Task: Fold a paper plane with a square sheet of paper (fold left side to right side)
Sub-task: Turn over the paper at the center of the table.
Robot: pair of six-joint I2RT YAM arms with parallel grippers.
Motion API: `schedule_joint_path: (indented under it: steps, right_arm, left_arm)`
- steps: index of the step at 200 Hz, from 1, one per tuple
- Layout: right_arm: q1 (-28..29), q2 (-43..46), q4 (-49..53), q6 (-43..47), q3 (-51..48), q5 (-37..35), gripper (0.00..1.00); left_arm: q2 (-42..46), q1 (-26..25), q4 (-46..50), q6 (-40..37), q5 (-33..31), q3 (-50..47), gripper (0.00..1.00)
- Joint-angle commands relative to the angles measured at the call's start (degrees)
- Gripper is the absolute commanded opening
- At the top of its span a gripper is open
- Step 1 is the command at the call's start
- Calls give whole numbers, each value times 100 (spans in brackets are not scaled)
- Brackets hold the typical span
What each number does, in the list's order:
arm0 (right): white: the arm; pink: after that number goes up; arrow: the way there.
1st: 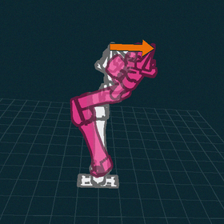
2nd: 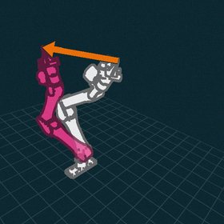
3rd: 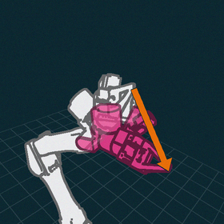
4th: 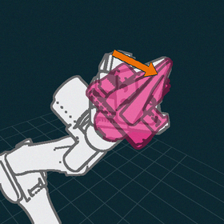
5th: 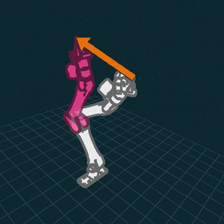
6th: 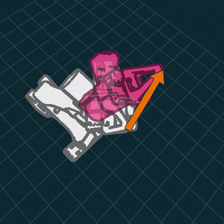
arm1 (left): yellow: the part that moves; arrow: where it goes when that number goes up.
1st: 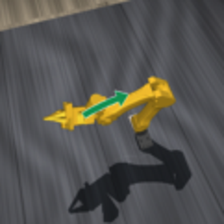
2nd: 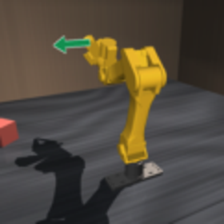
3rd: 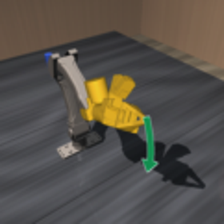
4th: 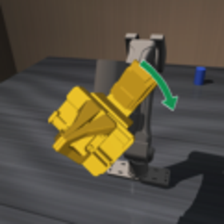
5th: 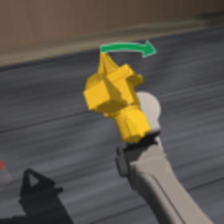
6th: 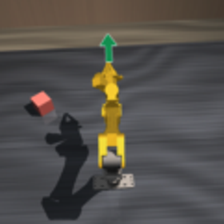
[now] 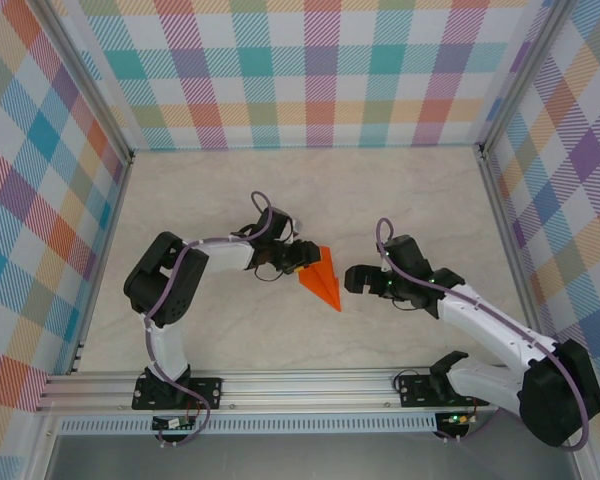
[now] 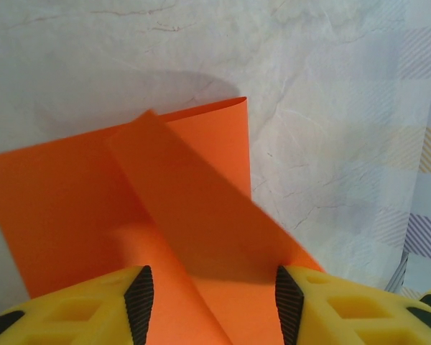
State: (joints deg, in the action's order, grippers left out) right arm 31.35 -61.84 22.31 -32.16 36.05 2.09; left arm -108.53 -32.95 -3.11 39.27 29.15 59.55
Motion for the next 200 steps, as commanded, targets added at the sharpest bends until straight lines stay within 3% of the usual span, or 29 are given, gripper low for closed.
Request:
schedule_joint_path:
  steps: [1, 33, 96, 159, 200]
  right_arm:
    - [-37, -65, -131, 52, -25, 166, 100]
    - [-37, -89, -179, 48, -50, 176, 100]
    - [-40, -47, -155, 40, -57, 169, 100]
    - [-37, -21, -186, -1, -83, 238, 100]
    - [-457, 98, -740, -236, -316, 1245, 100]
  left_arm:
    - [190, -80, 47, -50, -67, -65, 54]
    - [181, -80, -225, 88, 7, -148, 54]
    - [-315, -78, -664, 271, 310, 146, 40]
    - [-406, -76, -787, 312, 379, 360, 37]
    - [-283, -80, -797, 282, 403, 347, 24]
